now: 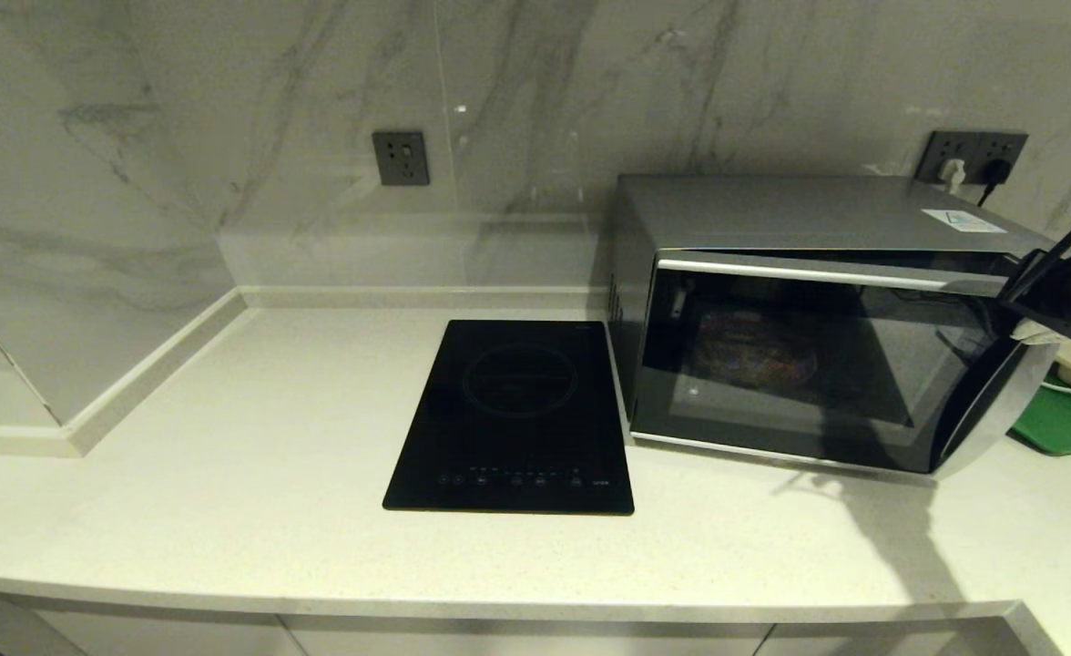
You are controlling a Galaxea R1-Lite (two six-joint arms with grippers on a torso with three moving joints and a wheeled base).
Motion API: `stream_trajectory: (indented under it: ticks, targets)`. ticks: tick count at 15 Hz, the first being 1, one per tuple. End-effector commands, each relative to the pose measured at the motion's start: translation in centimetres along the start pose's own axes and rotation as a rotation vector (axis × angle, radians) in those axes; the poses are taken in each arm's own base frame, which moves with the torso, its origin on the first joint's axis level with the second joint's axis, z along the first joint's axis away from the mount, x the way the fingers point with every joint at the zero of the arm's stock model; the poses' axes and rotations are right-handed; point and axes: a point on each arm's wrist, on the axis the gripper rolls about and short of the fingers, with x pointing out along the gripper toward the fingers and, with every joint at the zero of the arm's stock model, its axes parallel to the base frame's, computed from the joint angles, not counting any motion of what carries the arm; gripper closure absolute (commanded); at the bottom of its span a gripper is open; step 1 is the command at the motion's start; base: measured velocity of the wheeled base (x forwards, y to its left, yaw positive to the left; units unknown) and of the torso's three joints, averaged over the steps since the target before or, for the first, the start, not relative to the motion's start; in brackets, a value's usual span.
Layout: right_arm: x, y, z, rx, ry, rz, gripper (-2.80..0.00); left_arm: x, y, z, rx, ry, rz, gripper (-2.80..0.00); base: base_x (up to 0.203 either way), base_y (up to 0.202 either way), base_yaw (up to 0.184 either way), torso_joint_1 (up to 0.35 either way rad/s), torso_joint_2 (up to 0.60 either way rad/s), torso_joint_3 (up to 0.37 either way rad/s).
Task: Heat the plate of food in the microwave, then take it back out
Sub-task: Close the microwave oven
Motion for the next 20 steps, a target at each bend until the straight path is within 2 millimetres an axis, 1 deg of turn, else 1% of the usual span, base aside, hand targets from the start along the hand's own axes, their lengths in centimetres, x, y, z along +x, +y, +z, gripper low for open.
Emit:
stream_trajectory:
  ticks: [1,3,5,7,11,16,18,20]
  targets:
    - [2.2,0.3,0.4,0.005,0.020,-0.010,0.00,0.0,0.0,0.0,-0.001,-0.001,0.000,0.00,0.000,0.000,0.000,0.000,0.00,0.000]
    - [2.6,0.9,1.1,0.010,0.009,0.018,0.00,0.0,0.0,0.0,-0.001,-0.001,0.000,0.00,0.000,0.000,0.000,0.000,0.00,0.000]
    - [2.4,1.4,1.8,0.018,0.001,0.066,0.00,0.0,0.0,0.0,-0.001,-0.001,0.000,0.00,0.000,0.000,0.000,0.000,0.00,0.000]
    - [2.6,1.9,2.3,0.021,-0.010,0.081,0.00,0.0,0.0,0.0,-0.001,-0.001,0.000,0.00,0.000,0.000,0.000,0.000,0.00,0.000]
    - [3.4,2.3,2.4,0.020,-0.009,0.082,0.00,0.0,0.0,0.0,-0.001,-0.001,0.000,0.00,0.000,0.000,0.000,0.000,0.00,0.000]
    - [4.1,3.3,3.5,0.031,-0.044,0.107,0.00,0.0,0.0,0.0,-0.001,-0.001,0.000,0.00,0.000,0.000,0.000,0.000,0.00,0.000]
    - [4.5,3.5,3.5,0.028,-0.040,0.106,0.00,0.0,0.0,0.0,-0.001,-0.001,0.000,0.00,0.000,0.000,0.000,0.000,0.00,0.000]
    - [4.5,3.4,3.5,0.029,-0.038,0.106,0.00,0.0,0.0,0.0,-0.001,-0.001,0.000,0.00,0.000,0.000,0.000,0.000,0.00,0.000]
